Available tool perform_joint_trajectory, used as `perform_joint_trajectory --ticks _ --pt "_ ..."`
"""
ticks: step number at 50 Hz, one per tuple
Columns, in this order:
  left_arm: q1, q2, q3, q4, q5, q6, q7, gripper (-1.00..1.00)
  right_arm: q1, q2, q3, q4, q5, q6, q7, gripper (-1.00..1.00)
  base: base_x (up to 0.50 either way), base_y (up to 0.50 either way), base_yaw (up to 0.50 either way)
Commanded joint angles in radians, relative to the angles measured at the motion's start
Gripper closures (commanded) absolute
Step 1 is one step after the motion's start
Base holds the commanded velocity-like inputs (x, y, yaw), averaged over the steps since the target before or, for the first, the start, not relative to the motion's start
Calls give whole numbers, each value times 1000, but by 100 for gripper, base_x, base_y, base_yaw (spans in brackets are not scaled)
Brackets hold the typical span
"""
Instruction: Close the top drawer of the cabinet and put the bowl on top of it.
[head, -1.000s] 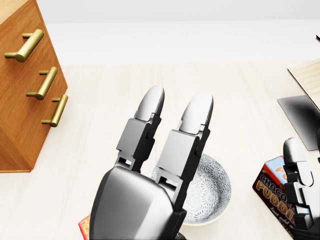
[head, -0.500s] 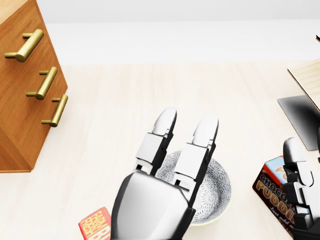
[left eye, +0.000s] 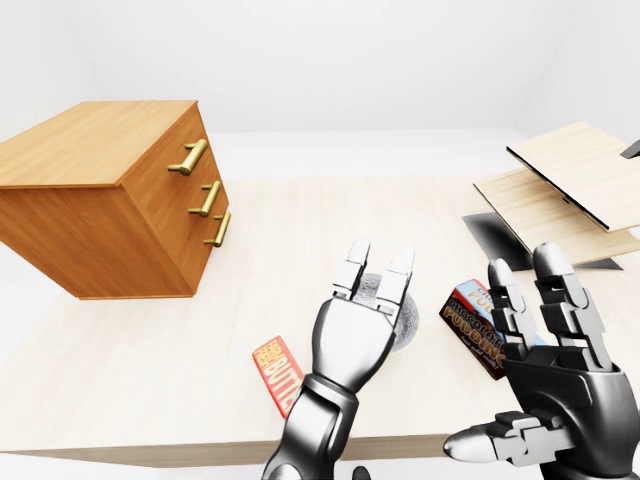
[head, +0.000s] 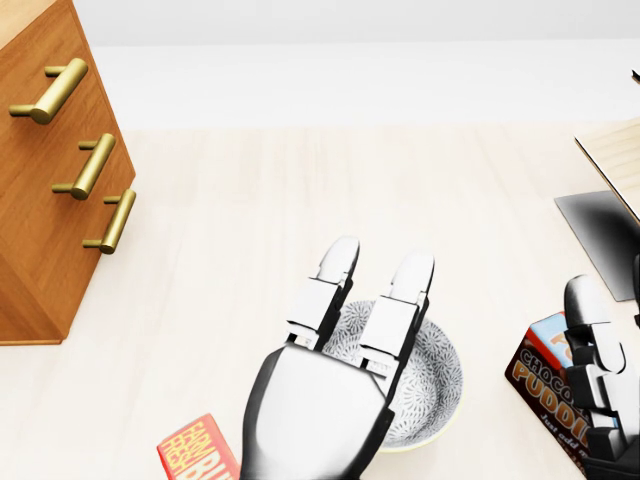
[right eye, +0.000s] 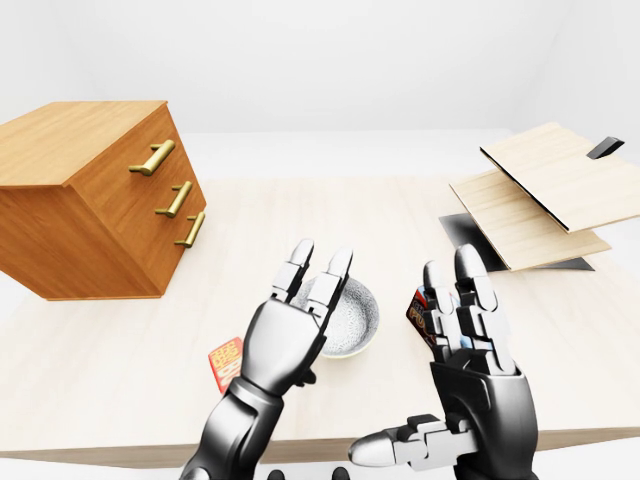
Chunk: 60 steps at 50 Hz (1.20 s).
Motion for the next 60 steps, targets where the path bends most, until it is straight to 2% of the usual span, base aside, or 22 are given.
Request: perform_joint_trajectory --ticks 1,10,13,26,47,60 --pt "-17 -13 33 80 -4 0 10 -100 3 1 3 1 -1 -2 7 -100 0 0 0" --pt "-16 -9 34 136 -2 0 12 -100 6 -1 6 2 -1 -6 9 -100 0 0 0" --pt "-13 -15 27 185 0 0 36 -100 5 -3 7 3 -2 -5 8 -100 0 0 0" --pt "-24 -22 29 207 13 0 31 -100 10 0 1 -5 7 -1 18 -100 0 0 0" --pt "-101 -63 114 348 -25 0 68 -100 17 4 0 -2 10 -8 33 -100 0 0 0" --pt "-109 -73 119 401 -26 0 87 -100 17 8 -6 -7 15 -3 35 -100 0 0 0"
